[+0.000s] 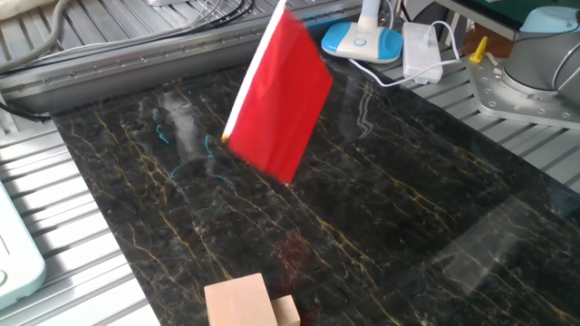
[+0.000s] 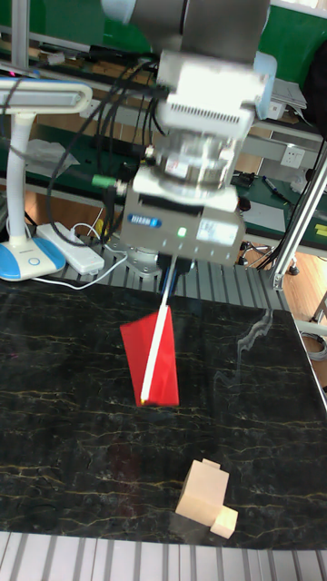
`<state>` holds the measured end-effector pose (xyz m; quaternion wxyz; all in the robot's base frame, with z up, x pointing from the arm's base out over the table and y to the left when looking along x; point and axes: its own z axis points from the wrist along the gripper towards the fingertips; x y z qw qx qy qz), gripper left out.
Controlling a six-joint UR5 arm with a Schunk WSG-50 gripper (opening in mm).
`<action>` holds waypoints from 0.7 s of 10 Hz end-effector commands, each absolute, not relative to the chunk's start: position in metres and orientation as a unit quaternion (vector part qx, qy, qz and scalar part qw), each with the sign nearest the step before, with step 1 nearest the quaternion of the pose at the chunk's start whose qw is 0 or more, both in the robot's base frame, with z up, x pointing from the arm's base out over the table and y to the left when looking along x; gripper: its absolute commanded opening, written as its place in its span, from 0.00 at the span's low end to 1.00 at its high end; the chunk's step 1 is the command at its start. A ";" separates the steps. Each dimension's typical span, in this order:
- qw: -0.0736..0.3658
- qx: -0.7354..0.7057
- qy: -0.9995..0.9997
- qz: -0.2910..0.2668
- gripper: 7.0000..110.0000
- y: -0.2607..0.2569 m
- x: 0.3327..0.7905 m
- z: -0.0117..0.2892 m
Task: Wave the flag
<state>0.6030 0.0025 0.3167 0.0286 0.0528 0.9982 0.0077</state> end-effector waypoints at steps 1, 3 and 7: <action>0.029 0.059 0.997 0.029 0.00 0.021 0.565 0.359; 0.033 0.070 0.997 0.031 0.00 0.022 0.556 0.364; 0.063 0.012 0.997 -0.030 0.00 -0.050 0.587 0.328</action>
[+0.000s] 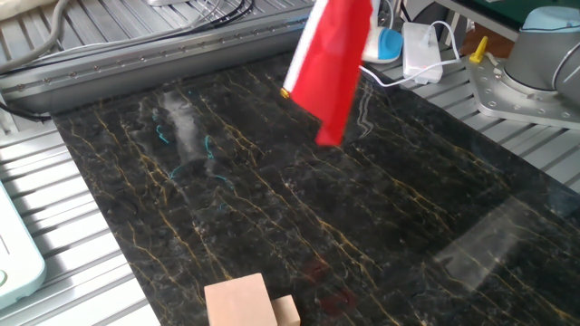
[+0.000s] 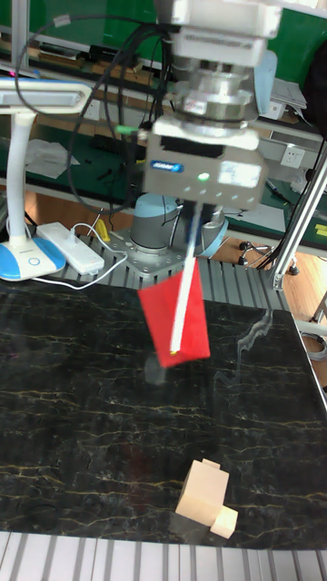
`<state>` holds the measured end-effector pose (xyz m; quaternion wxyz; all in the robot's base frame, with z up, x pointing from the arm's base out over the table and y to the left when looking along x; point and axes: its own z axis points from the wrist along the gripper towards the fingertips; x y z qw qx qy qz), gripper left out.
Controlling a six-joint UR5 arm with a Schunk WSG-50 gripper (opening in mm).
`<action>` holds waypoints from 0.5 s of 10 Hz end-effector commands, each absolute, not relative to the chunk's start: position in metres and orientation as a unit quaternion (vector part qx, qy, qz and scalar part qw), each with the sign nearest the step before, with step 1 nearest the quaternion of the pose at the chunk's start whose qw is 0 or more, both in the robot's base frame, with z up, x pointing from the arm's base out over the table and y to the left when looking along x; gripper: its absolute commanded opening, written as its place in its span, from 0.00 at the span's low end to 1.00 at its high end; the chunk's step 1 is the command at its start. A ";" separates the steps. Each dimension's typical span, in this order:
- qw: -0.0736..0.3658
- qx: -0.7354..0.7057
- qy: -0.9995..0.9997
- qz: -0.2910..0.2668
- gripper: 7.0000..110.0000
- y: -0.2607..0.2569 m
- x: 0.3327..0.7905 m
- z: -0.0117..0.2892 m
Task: Wave the flag
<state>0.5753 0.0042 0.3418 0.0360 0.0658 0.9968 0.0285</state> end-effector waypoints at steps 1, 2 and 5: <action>0.085 -0.047 0.987 -0.131 0.00 -0.110 0.596 0.331; 0.102 -0.090 0.967 -0.215 0.00 -0.155 0.605 0.346; 0.086 -0.150 0.906 -0.386 0.00 -0.224 0.613 0.397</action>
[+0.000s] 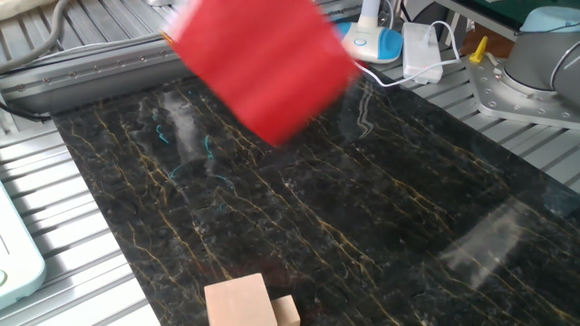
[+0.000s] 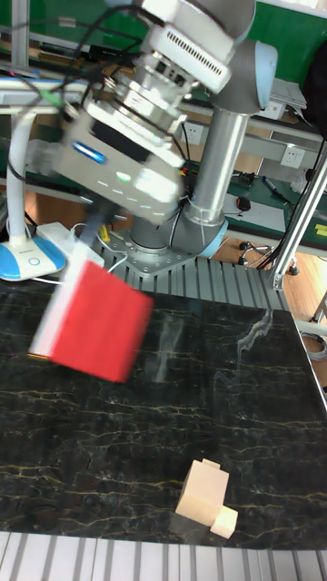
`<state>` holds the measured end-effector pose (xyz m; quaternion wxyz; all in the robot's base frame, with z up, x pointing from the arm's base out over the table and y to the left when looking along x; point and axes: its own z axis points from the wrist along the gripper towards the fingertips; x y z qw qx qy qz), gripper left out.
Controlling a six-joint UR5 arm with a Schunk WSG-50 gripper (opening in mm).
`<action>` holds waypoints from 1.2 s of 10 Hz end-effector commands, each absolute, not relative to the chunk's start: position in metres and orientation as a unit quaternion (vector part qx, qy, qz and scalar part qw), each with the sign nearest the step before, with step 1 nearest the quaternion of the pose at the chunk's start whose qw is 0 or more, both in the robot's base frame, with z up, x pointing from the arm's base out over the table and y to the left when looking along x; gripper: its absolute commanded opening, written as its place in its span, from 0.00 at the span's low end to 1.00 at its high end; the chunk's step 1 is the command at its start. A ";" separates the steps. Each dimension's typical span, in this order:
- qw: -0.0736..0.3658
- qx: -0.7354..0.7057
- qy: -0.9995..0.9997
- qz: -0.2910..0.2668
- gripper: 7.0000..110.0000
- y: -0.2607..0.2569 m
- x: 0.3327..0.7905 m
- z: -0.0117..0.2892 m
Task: Wave the flag
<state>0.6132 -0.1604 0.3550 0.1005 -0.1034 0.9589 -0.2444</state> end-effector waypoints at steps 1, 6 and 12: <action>0.087 -0.165 0.875 -0.448 0.00 -0.242 0.624 0.421; 0.142 -0.063 0.988 0.000 0.00 -0.009 0.646 0.333; 0.025 0.174 0.940 0.291 0.00 0.196 0.606 0.398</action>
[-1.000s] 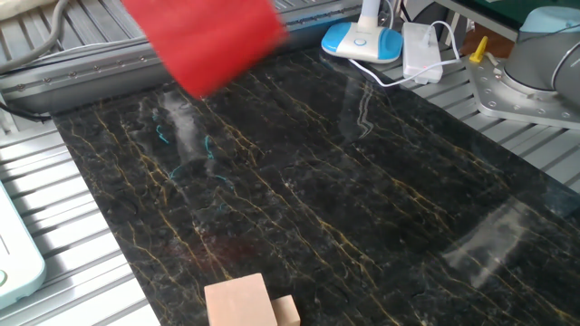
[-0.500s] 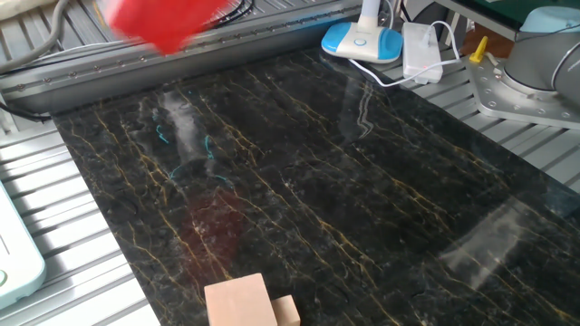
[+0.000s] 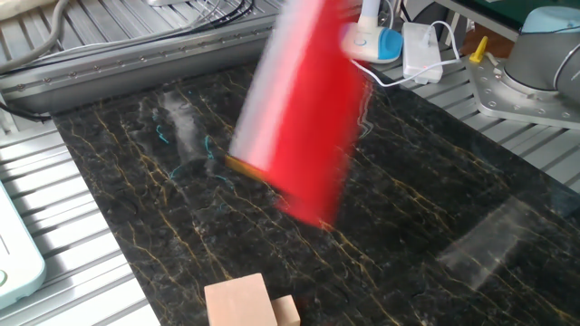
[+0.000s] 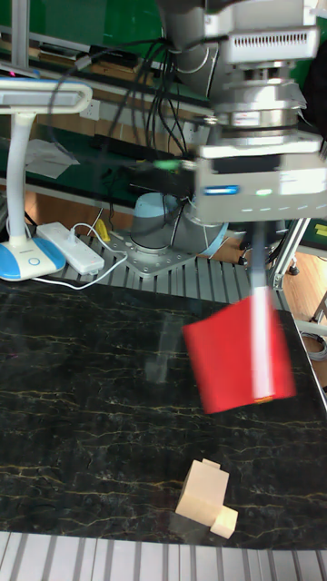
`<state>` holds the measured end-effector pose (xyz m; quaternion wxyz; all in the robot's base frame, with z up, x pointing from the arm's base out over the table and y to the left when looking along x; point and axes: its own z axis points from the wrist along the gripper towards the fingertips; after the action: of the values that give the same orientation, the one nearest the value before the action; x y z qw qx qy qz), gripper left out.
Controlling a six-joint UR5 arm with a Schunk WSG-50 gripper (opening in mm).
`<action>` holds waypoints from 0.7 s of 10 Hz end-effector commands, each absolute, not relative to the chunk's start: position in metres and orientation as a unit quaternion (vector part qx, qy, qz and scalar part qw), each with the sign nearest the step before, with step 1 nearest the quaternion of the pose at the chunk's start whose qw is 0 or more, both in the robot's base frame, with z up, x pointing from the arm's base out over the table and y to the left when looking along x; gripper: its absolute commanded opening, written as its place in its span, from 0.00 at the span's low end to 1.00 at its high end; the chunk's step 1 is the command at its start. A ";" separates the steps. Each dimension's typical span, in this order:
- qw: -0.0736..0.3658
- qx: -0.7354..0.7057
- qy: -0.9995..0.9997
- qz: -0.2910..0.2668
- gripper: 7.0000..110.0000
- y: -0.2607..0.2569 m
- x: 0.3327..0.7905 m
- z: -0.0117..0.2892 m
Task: Wave the flag
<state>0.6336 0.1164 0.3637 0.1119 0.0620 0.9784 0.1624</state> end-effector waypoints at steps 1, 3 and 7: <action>-0.019 0.216 0.911 0.350 0.00 0.219 0.599 0.415; -0.049 0.213 0.899 0.380 0.00 0.213 0.592 0.419; 0.063 0.026 0.997 0.026 0.00 0.037 0.611 0.341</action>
<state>0.6042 0.1054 0.3512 0.0423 0.0911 0.9832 0.1522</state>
